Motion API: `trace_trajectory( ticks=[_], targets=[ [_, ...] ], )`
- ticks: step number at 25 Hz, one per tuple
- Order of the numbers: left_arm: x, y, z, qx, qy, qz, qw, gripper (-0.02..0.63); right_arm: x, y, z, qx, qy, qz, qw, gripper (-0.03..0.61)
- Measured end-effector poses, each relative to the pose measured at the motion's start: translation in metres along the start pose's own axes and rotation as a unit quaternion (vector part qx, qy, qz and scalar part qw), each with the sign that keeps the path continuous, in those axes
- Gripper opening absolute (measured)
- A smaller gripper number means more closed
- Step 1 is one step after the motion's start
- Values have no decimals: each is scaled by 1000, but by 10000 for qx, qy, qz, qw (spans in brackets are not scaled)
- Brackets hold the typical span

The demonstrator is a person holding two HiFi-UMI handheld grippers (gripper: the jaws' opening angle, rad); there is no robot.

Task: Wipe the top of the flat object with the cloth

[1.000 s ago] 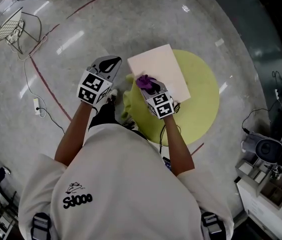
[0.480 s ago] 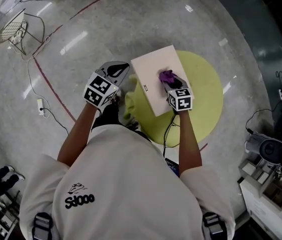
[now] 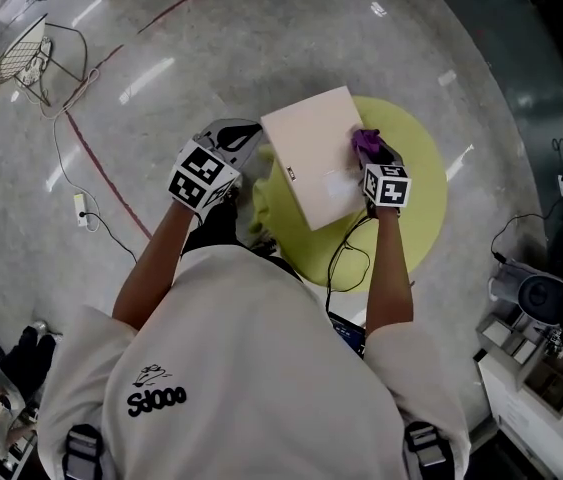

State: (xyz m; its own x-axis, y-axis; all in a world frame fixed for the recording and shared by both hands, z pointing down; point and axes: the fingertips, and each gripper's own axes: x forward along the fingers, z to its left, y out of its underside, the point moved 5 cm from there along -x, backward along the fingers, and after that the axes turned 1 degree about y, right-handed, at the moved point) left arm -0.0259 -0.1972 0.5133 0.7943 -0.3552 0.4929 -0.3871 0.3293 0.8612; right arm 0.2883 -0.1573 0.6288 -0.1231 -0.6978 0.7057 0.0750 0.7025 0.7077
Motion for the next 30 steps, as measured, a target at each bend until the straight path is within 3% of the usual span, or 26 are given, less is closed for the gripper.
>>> trace_trajectory(
  ticks=[7, 13, 18, 23, 27, 30],
  targets=[
    [-4, 1, -5, -8, -2, -38, 10000, 6, -31, 38, 86, -234, -866, 71, 9959, 164],
    [-6, 9, -9, -91, 56, 19, 9999, 6, -57, 71, 160, -374, -1805, 247, 9825, 164],
    [-1, 8, -13, -42, 174, 34, 9998, 6, -66, 86, 178, -355, -2136, 269, 9759, 164],
    [5, 4, -14, 65, 332, 69, 9994, 6, -55, 70, 120, 20, -1601, -32, 9871, 163],
    [11, 0, -12, 151, 452, 126, 9988, 6, -43, 49, 41, 144, -617, -372, 9973, 163],
    [17, -5, -10, 274, 573, 163, 9978, 6, -39, 42, -10, 420, 138, -446, 9980, 163]
  ],
)
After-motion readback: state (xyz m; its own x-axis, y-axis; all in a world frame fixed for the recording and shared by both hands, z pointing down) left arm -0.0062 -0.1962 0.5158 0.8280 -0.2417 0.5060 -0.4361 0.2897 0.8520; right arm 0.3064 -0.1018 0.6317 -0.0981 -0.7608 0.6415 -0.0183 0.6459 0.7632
